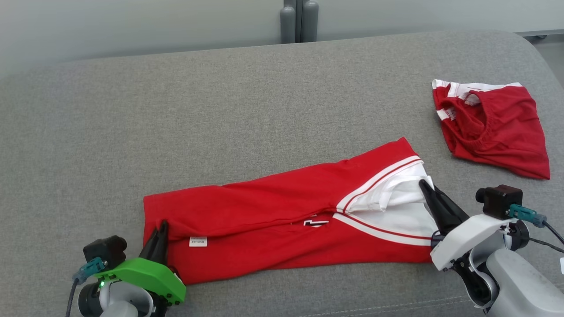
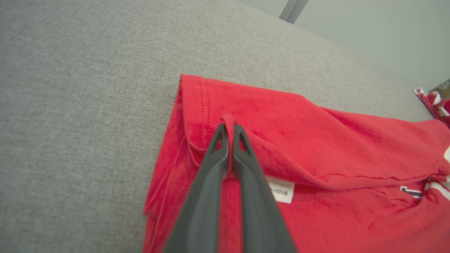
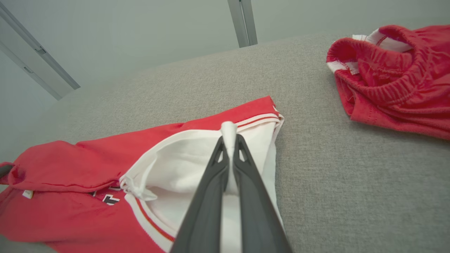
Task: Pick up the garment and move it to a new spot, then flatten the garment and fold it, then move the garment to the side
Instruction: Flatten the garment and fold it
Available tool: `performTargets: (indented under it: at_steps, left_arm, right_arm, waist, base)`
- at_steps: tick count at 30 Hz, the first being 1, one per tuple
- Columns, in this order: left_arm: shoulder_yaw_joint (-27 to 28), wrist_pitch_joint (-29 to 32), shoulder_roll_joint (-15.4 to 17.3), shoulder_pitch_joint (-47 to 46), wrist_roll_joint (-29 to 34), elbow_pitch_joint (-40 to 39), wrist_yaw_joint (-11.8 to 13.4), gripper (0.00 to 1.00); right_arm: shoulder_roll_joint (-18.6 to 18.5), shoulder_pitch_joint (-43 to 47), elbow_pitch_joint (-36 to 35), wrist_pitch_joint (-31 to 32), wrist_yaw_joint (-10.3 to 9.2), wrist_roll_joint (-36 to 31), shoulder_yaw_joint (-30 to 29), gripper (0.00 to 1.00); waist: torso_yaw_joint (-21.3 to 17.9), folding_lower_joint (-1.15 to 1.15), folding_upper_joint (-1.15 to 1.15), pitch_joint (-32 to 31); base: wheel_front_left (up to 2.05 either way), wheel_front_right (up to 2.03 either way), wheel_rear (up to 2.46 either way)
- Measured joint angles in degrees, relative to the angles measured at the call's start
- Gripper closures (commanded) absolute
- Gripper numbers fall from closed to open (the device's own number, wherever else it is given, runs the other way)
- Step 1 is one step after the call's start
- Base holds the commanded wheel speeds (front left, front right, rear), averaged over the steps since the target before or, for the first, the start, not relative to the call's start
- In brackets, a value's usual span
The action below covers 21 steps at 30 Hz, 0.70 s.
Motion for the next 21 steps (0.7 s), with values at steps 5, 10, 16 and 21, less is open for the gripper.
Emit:
performTargets:
  at_steps: [5, 10, 16, 21]
  left_arm:
    - [0.33, 0.01, 0.91, 0.76, 0.00, -1.22, 0.75, 1.00]
    - [0.30, 0.18, 1.69, 2.68, 0.00, -2.27, 1.31, 0.81]
    - [0.15, 0.59, 1.74, 4.92, 0.00, -3.01, 1.74, 0.00]
    - [1.27, 0.57, 1.74, 8.12, -1.31, -4.92, 2.29, 0.00]
  right_arm:
    - [-0.18, 1.74, -1.05, 0.01, 0.00, -1.16, 0.10, 0.95]
    - [-0.56, 4.09, -1.19, 0.01, 0.00, -3.18, 0.37, 0.20]
    - [-1.19, 7.20, -1.42, 0.01, 0.00, -4.30, 0.33, 0.00]
    - [-2.27, 10.43, -1.44, 0.01, -0.08, -4.85, -0.32, 0.00]
  waist:
    - [-0.12, 0.00, 0.00, -0.16]
    - [-0.19, 0.00, 0.00, -0.46]
    - [-0.28, 0.00, 0.00, -1.50]
    - [-0.90, 0.00, 0.00, -2.73]
  base:
    - [0.00, 0.00, 0.00]
    - [0.00, 0.00, 0.00]
    - [0.00, 0.00, 0.00]
    - [0.00, 0.00, 0.00]
